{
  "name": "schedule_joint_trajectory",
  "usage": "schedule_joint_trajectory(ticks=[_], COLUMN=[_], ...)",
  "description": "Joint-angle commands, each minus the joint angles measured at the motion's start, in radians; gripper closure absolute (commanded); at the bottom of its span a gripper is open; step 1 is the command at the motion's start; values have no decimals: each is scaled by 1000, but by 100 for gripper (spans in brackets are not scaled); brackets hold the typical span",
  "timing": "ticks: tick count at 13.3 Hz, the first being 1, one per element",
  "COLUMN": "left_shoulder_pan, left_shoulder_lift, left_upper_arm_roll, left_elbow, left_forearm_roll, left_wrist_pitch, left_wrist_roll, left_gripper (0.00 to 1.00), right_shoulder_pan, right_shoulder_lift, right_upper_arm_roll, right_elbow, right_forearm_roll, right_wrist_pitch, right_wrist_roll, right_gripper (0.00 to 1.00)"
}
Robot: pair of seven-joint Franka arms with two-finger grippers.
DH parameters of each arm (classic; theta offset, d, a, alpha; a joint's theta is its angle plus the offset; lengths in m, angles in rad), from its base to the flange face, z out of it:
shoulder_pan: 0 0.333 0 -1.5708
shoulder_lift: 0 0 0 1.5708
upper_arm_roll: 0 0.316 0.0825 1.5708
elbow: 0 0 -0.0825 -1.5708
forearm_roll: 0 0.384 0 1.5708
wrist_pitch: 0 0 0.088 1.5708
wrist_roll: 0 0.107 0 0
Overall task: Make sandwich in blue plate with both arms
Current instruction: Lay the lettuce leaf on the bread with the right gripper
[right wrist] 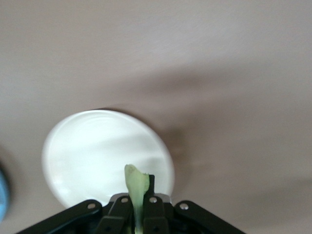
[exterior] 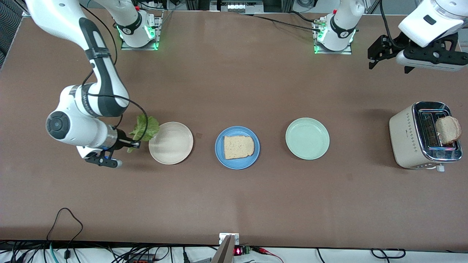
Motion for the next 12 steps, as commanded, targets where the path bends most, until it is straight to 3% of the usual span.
schedule_joint_trajectory(ticks=[1,7,12], left_shoulder_pan=[30,78,76], left_shoulder_lift=[96,121,81], left_upper_arm_roll=[0,-10,-15], left_elbow=[74,63,14], left_forearm_roll=[13,-22,-22], left_wrist_pitch=[-41,66,78], left_wrist_roll=[2,2,2], left_gripper=[0,0,0], right_shoulder_pan=[75,198,280], right_shoulder_lift=[47,219,345], right_upper_arm_roll=[-4,-4,2], right_elbow=[86,308,355], right_forearm_roll=[94,302,455], right_wrist_pitch=[-25,-7,217], right_wrist_roll=[235,697,816], right_gripper=[100,100,100])
